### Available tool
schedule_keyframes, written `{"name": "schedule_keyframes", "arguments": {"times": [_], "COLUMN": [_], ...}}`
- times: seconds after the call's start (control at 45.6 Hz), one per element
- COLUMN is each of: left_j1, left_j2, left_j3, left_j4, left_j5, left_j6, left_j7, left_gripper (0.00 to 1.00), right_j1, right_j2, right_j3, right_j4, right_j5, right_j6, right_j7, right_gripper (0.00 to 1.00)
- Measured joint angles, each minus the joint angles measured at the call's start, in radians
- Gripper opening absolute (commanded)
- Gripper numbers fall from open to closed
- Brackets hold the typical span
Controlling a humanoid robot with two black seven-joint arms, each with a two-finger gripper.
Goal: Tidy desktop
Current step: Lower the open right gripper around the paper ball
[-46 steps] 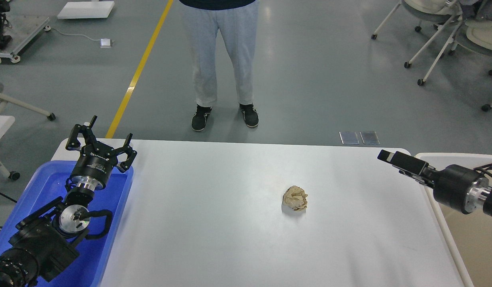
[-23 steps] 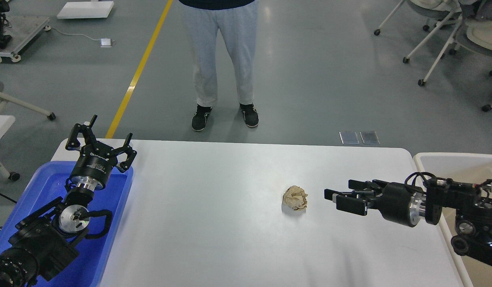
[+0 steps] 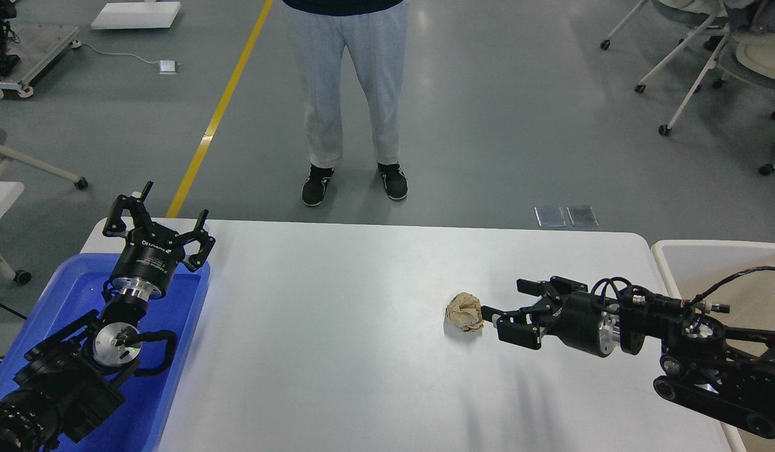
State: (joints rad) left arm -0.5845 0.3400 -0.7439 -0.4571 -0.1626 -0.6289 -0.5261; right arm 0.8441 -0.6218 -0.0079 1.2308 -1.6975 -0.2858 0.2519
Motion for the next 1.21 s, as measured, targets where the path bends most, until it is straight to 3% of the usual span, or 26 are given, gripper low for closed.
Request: {"name": "schedule_keyframes", "arguments": {"times": [0.658, 1.207], "left_j1": [0.000, 0.000], "left_j2": [0.000, 0.000], "left_j3": [0.000, 0.000], "left_j4": [0.000, 0.000], "left_j5": [0.000, 0.000], "left_j6": [0.000, -0.001], "left_j7": [0.000, 0.001], "left_gripper": [1.00, 1.00], "right_j1": [-0.007, -0.018], "right_j2": [0.259, 0.407], "right_j3": [-0.052, -0.054], "right_j4": [-0.310, -0.493], "right_j5": [-0.007, 0.002], "right_j6": [-0.104, -0.154], "right_j7": [0.009, 0.011], "right_gripper": [0.99, 0.99]}}
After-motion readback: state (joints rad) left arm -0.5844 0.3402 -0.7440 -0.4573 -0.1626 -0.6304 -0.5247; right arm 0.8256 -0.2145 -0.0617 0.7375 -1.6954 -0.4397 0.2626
